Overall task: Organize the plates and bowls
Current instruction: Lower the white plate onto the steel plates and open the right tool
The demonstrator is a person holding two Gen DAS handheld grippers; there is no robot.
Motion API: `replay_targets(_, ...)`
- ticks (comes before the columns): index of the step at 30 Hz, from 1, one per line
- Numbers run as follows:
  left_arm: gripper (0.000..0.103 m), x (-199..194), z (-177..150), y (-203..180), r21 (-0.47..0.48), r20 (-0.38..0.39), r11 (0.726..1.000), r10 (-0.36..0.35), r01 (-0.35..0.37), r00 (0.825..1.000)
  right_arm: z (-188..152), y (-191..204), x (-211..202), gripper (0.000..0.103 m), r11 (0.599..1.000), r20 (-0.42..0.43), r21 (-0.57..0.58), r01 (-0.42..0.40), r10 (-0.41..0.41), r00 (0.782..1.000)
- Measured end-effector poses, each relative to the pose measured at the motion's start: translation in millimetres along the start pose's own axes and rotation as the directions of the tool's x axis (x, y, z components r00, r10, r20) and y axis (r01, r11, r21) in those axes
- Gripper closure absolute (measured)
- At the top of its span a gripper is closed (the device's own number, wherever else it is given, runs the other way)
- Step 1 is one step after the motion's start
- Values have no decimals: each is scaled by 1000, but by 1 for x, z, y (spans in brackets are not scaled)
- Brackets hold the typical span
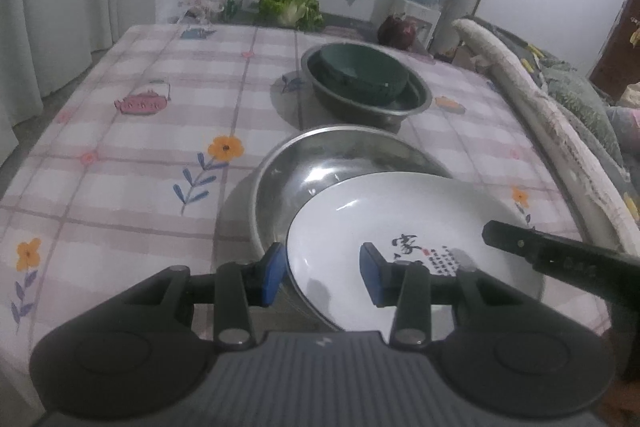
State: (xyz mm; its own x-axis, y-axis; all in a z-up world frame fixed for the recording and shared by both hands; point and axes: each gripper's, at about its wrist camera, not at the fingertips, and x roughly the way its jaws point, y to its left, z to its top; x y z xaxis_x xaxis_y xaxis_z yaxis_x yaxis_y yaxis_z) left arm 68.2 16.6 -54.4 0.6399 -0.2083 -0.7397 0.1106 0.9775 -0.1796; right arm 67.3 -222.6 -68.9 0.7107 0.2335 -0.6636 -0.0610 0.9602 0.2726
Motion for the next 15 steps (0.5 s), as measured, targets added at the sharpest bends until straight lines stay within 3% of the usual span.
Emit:
replay_targets(7,58,-7,4,9,-15,31,1000,24,-23,999,4,0,0,70,1000,19,2,-2,2,1000)
replay_targets(10,50,-5,5,10,-1,45,998,64,-64,997,2,-4,4,64,1000,10,21,1,-2,1000)
replay_targets(15,49,10,5,11,28,26,992,125,-126,992,-2,-10,14,62,998,-15,58,-1,2,1000)
